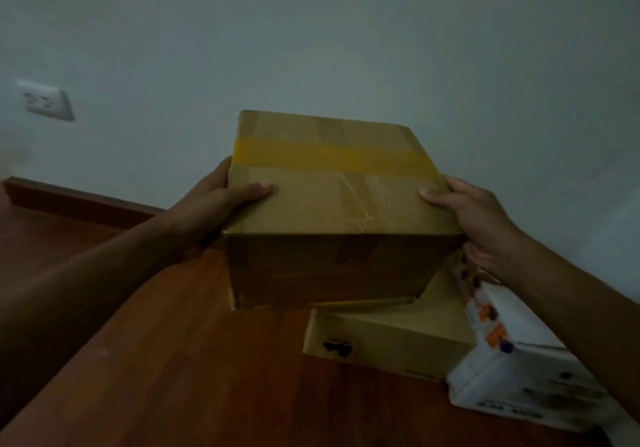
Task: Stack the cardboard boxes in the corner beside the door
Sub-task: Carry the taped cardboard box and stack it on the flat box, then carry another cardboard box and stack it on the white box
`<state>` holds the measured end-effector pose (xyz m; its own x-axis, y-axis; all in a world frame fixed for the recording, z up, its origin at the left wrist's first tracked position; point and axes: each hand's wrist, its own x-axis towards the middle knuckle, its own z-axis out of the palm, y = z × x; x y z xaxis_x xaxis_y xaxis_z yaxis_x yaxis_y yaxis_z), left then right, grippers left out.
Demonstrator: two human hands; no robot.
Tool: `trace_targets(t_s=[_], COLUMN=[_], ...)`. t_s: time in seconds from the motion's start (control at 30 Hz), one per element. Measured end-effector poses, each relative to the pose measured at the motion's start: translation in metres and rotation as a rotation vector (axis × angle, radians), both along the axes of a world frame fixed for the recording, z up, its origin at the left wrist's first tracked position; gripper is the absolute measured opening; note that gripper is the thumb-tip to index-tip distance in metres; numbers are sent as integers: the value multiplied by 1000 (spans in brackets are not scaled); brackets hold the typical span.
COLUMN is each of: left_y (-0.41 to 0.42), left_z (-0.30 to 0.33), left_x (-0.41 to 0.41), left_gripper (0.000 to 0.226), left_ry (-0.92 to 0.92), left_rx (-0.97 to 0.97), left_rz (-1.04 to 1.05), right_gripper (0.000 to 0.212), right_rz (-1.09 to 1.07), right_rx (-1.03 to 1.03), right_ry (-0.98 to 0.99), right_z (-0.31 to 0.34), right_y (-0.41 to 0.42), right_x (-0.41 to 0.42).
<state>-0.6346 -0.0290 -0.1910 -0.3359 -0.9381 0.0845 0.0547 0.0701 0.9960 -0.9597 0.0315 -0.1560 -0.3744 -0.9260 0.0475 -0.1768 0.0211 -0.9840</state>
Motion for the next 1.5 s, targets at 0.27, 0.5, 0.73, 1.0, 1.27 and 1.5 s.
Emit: trace_targets(t_s=[0.27,0.5,0.73,1.0,1.27,1.5], left_y=[-6,-12,11,-37,-37,-27], left_z=[-45,-58,-30,-29,-31,-23], left_x=[-111,-132,-135,-169,-165,-107], left_gripper=[74,68,133,116,110,95], left_ry=[38,-40,-1330,-1274,-1203,-1182], left_rx=[85,-398,-1017,-1205,-1181,-1018], left_rz=[-214,103,-241,-88,-73,-159], right_gripper=[54,81,103,94,94,56], right_rz=[-160,-145,92,9,50,138], right_rx=[148,215,84,122,151,-5], right_ry=[107,991,1363,1335,1288,1251], right_z=[-33,-58,-59,-53,-48,-43], right_y=[51,52,37,-10,-11,-27], right_x=[-96,-97,-73,-88,-83,-2])
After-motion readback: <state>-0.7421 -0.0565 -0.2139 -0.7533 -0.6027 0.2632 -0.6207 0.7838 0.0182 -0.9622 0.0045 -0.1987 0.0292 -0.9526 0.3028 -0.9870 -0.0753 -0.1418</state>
